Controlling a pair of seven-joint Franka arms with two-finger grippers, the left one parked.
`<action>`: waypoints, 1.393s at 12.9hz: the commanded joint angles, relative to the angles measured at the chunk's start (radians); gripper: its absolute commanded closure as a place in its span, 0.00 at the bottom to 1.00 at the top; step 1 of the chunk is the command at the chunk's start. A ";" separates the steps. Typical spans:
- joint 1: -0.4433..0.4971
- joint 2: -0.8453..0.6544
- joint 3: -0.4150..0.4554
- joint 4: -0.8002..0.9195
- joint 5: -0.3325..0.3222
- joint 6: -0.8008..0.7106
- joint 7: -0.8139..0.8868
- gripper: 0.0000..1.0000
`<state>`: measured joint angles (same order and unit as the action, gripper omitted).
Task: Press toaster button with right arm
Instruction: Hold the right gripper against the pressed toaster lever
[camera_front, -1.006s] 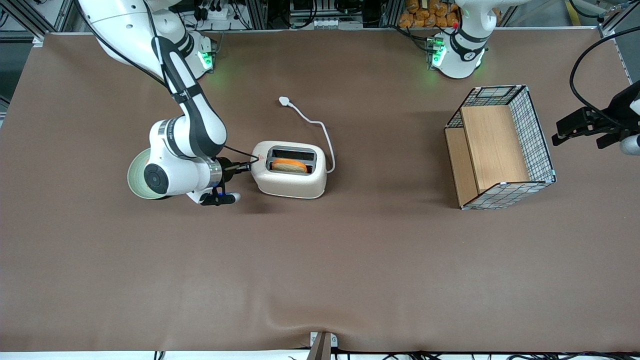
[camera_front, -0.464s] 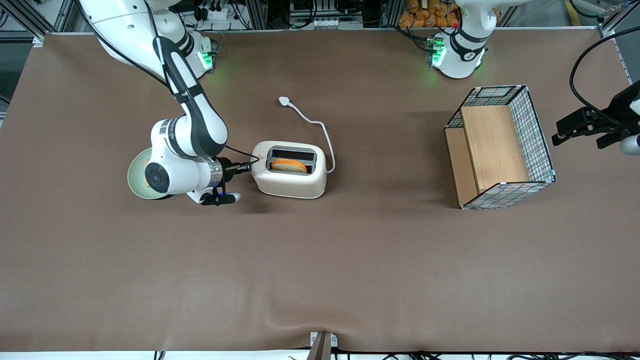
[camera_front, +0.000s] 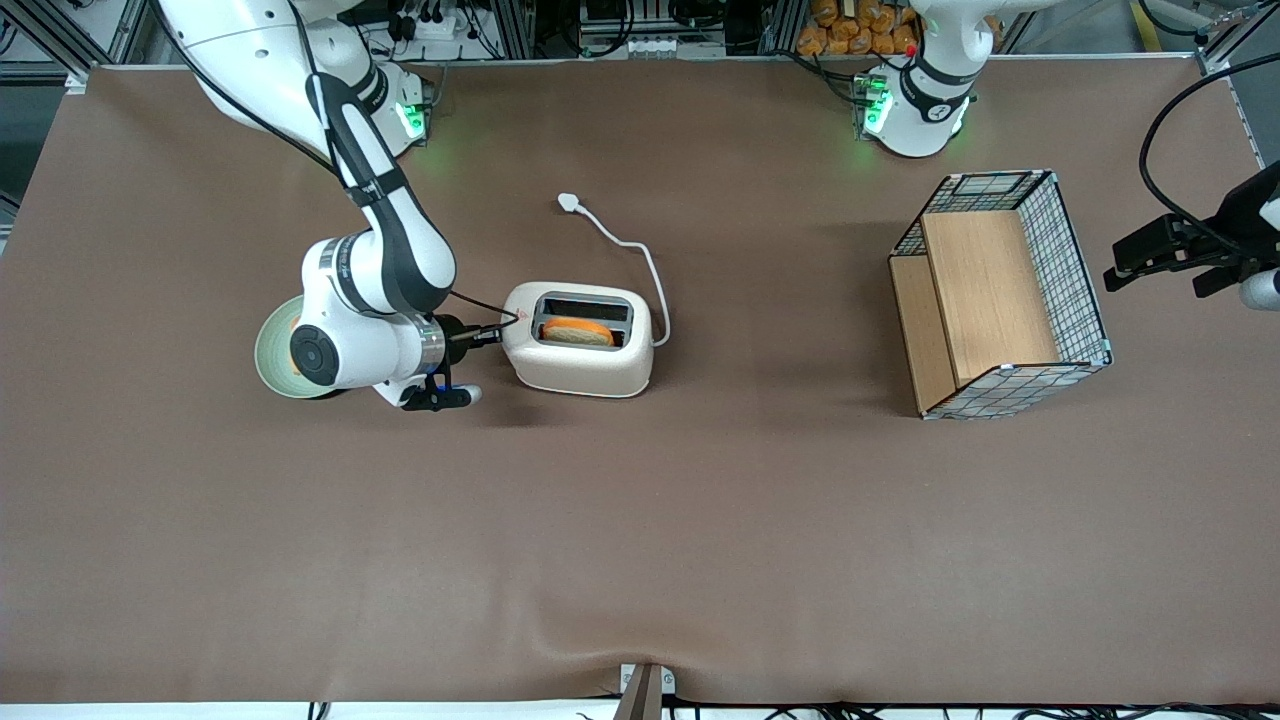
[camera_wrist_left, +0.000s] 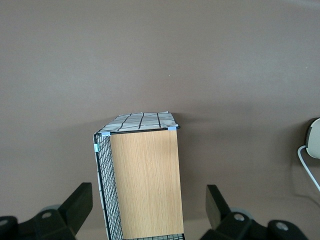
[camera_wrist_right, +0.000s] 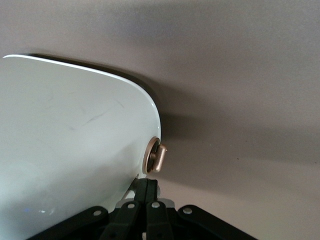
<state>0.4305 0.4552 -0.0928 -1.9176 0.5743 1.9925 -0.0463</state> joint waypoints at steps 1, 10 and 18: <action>0.030 0.046 -0.004 -0.038 0.080 0.049 -0.061 1.00; 0.017 0.053 -0.002 -0.054 0.160 0.042 -0.154 1.00; 0.014 0.053 -0.004 -0.054 0.170 0.040 -0.185 1.00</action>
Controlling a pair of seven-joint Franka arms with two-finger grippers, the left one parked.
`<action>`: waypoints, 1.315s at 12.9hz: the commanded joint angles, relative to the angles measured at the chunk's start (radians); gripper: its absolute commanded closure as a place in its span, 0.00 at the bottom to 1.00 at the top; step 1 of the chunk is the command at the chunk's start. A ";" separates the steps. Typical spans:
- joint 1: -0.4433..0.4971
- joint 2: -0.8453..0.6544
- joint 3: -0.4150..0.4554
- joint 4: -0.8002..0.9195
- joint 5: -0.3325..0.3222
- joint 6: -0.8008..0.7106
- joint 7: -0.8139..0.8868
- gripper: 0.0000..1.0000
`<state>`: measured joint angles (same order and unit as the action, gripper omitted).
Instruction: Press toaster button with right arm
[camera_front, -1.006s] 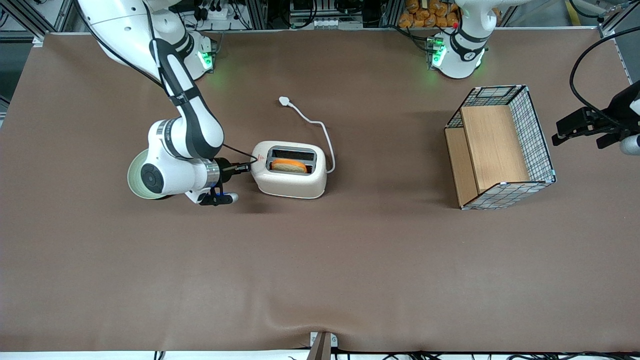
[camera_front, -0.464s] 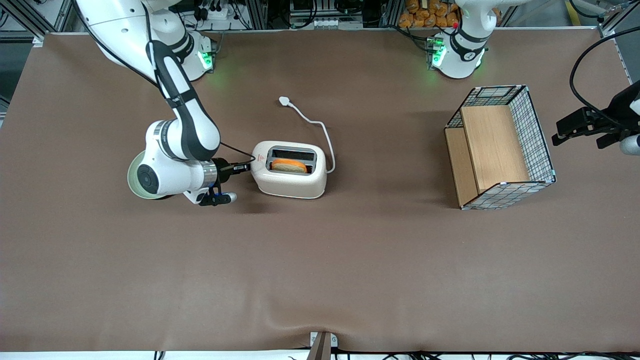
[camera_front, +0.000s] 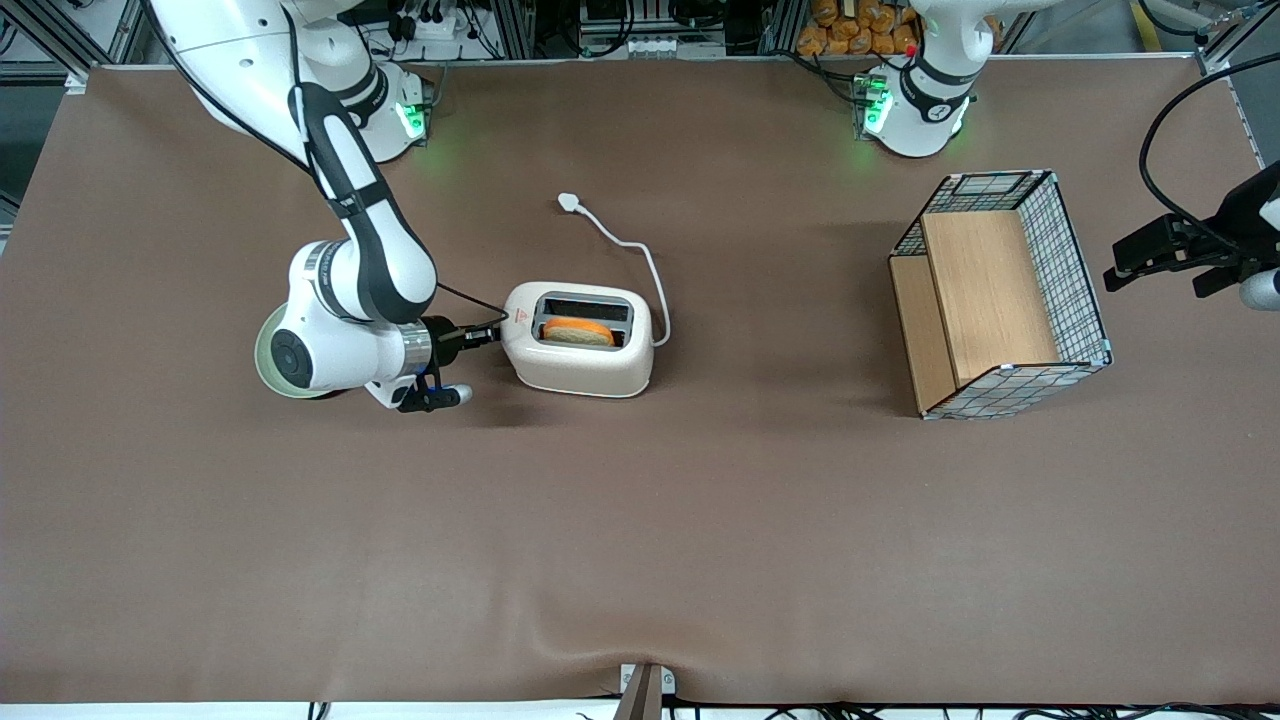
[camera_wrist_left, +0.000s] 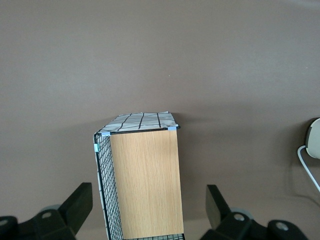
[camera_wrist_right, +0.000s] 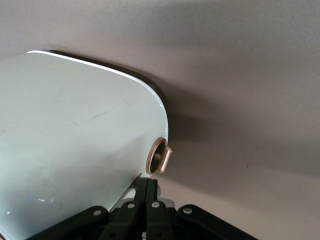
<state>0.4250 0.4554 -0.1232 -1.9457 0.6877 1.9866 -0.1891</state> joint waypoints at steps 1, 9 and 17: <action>0.020 0.046 0.027 -0.024 0.056 0.029 -0.041 1.00; -0.009 -0.011 -0.038 0.155 -0.057 -0.214 0.088 1.00; -0.011 -0.017 -0.134 0.367 -0.192 -0.354 0.151 0.98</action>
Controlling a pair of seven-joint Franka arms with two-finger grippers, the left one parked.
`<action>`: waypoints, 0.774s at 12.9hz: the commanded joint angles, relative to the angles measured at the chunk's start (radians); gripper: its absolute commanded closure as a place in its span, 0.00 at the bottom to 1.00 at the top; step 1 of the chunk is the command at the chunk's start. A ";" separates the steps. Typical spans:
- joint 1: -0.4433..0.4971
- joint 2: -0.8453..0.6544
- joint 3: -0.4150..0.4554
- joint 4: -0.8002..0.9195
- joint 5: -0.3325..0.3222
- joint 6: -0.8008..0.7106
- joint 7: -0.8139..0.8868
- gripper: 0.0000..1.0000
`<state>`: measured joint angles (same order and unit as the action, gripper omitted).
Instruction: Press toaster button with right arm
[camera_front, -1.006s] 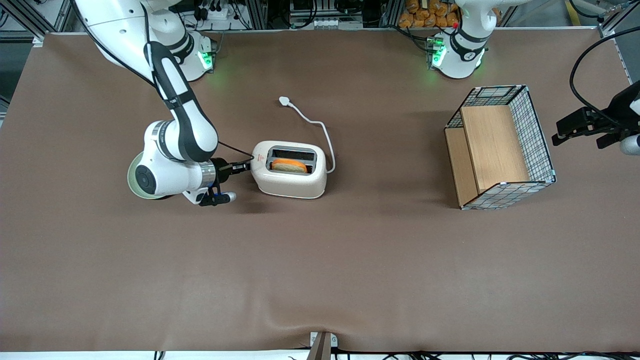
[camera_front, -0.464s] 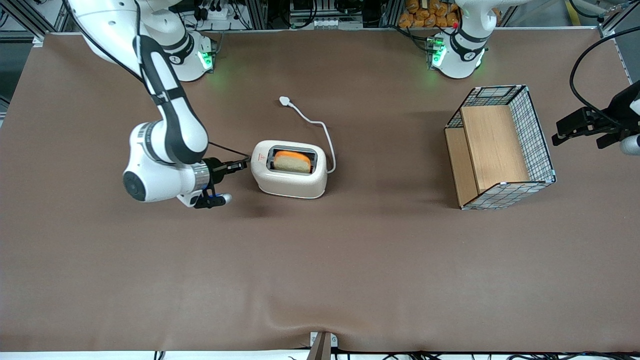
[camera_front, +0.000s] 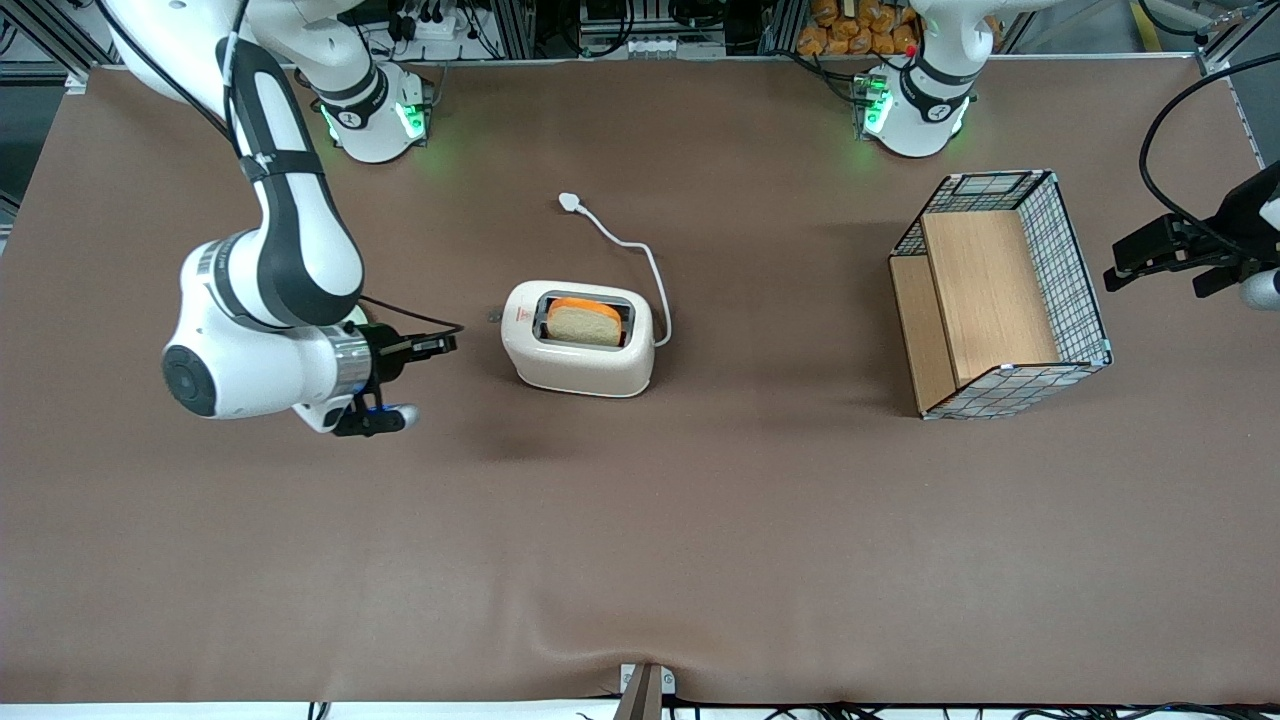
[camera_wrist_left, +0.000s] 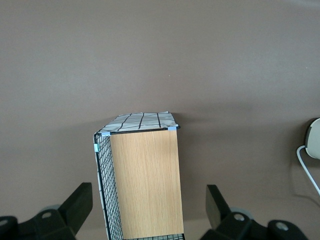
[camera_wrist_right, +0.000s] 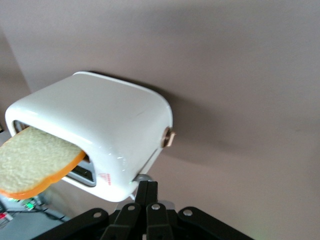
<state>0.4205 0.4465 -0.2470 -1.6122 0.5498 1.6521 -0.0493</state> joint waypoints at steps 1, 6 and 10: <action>-0.006 -0.018 -0.021 0.041 -0.097 -0.018 0.009 0.79; -0.005 -0.115 -0.115 0.060 -0.256 -0.011 -0.007 0.00; -0.011 -0.207 -0.195 0.075 -0.364 -0.015 -0.035 0.00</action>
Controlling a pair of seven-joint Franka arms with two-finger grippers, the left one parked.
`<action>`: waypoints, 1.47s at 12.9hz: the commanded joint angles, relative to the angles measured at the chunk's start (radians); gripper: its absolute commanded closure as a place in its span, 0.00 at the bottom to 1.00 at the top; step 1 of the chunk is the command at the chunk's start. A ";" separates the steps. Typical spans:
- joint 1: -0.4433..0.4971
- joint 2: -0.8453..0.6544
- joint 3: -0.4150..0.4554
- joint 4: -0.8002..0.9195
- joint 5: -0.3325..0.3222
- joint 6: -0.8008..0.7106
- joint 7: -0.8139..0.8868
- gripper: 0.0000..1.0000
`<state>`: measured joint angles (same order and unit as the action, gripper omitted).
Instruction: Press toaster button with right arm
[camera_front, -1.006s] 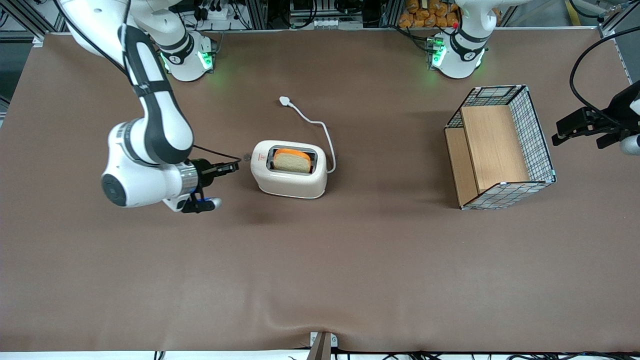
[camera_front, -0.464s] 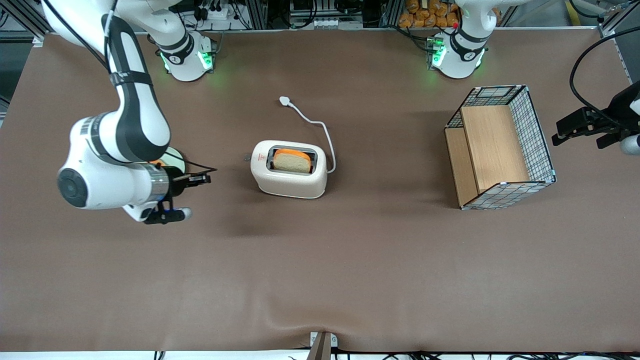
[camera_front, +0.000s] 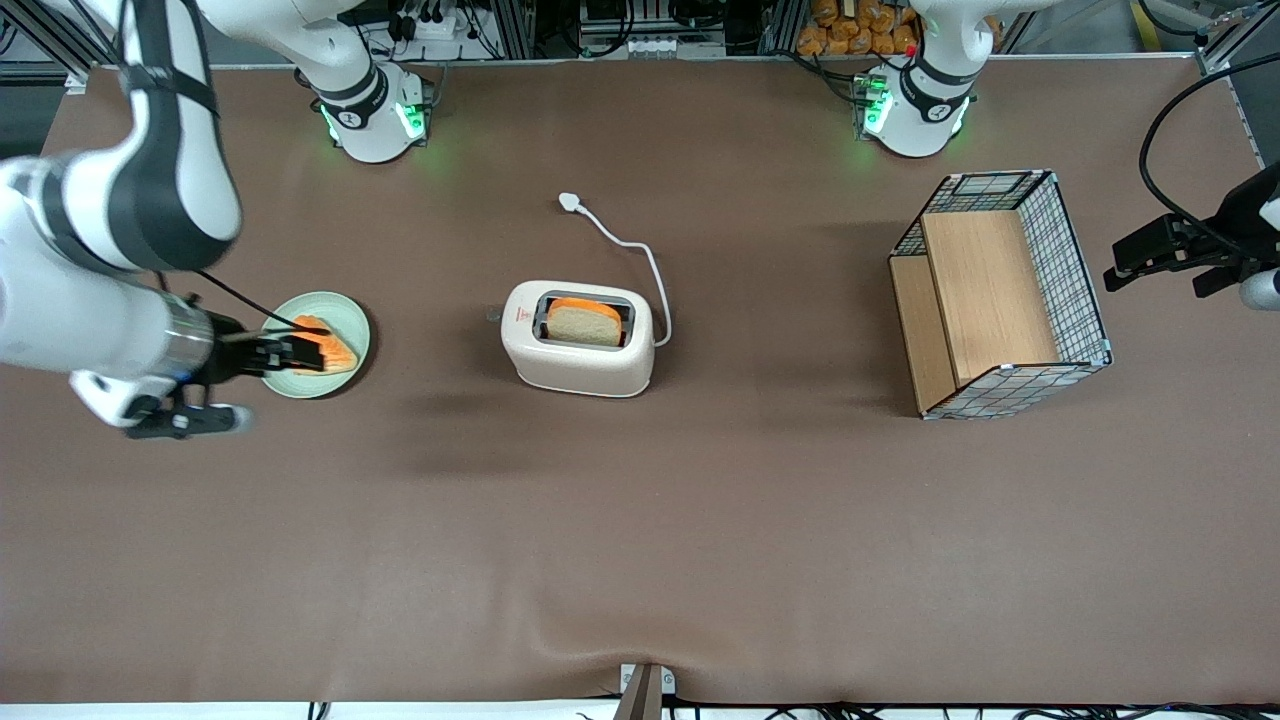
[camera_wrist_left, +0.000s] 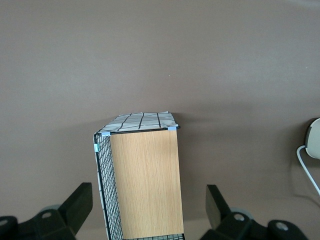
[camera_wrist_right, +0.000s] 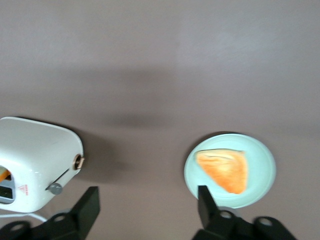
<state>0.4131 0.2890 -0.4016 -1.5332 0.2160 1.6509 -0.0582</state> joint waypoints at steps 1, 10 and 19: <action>-0.008 -0.072 -0.074 -0.010 -0.030 -0.019 -0.076 0.00; 0.006 -0.143 -0.160 0.071 -0.072 -0.217 -0.051 0.00; -0.279 -0.186 0.177 0.084 -0.105 -0.221 -0.040 0.00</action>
<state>0.2789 0.1404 -0.3743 -1.4489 0.1489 1.4469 -0.1204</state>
